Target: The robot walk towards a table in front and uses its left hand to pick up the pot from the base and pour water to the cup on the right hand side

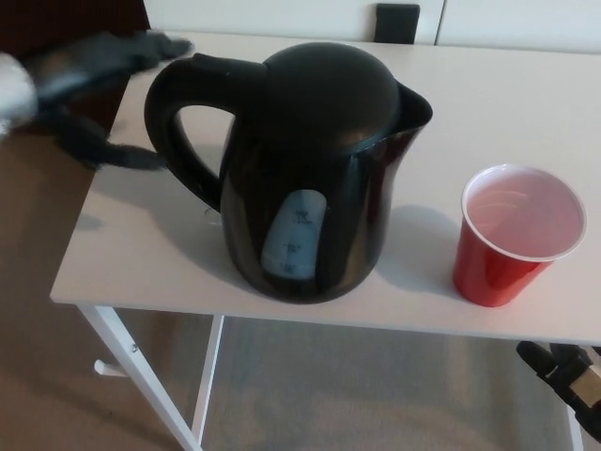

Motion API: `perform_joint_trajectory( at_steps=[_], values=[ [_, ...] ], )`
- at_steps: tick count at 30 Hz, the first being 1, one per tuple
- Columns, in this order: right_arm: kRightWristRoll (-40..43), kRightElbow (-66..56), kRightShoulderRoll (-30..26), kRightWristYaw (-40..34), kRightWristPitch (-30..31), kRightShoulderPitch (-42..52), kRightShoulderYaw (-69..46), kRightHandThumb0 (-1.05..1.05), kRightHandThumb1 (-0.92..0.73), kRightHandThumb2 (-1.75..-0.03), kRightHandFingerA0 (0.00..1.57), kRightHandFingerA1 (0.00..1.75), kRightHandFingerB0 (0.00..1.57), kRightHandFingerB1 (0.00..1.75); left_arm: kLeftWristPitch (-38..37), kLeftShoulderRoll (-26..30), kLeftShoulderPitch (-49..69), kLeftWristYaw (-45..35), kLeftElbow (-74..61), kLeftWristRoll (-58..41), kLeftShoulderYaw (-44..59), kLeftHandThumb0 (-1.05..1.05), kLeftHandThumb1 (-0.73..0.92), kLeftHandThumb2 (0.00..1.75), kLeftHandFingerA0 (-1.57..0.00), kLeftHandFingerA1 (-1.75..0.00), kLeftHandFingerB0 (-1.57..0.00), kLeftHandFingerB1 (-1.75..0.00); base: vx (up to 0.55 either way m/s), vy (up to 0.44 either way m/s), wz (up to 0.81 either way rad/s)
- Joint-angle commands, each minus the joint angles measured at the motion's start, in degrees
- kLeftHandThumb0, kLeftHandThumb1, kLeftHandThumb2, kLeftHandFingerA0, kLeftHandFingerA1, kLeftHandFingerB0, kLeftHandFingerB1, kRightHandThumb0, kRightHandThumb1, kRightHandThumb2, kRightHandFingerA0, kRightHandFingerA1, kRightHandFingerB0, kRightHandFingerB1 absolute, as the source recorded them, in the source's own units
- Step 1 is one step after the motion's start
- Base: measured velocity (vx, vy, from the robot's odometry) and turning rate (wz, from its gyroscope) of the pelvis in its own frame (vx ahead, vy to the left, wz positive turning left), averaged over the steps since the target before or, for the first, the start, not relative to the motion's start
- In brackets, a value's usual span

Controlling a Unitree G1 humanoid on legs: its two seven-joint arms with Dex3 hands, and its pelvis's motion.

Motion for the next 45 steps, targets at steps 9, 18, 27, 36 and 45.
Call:
perform_joint_trajectory(
  at_steps=[9,18,27,36,45],
  values=[
    [-0.53,-0.12,-0.33,2.75,-3.90,-1.20,1.32,-0.34,-0.57,-0.57,0.58,0.61,0.28,0.58,-7.53,10.47,7.83,-5.42,12.72,-12.61,23.82,-0.96,0.57,0.60,0.00,0.00,0.00,0.00,0.00,0.000,0.00],
    [-2.32,1.29,-0.04,3.25,-5.70,4.22,2.18,-0.28,-0.59,-0.57,0.54,0.61,0.25,0.53,-11.09,-2.97,45.69,2.22,1.98,-21.97,45.36,-0.32,0.46,0.98,-0.01,-0.48,0.00,-0.47,0.00,0.000,0.02],
    [-5.34,8.30,-1.64,2.34,-9.82,7.41,2.80,-0.27,-0.59,-0.57,0.57,0.63,0.26,0.51,-11.25,-14.71,55.84,13.00,15.54,-16.27,44.56,-0.50,0.69,0.71,-0.14,-0.35,-0.14,-0.34,0.00,0.000,0.00],
    [-7.12,15.79,-3.68,2.57,-13.16,7.13,3.27,-0.24,-0.61,-0.58,0.53,0.59,0.31,0.54,-14.39,-14.81,54.68,21.32,29.06,-9.33,37.70,-0.49,0.71,0.62,-0.30,-0.34,-0.25,-0.32,0.00,0.000,0.00],
    [-6.99,17.65,-4.48,4.02,-14.74,6.66,3.81,-0.25,-0.61,-0.58,0.52,0.58,0.28,0.51,-15.91,-13.71,56.81,24.62,28.13,-6.07,30.92,-0.51,0.72,0.62,-0.30,-0.34,-0.24,-0.30,0.00,0.000,0.00]
  ],
)
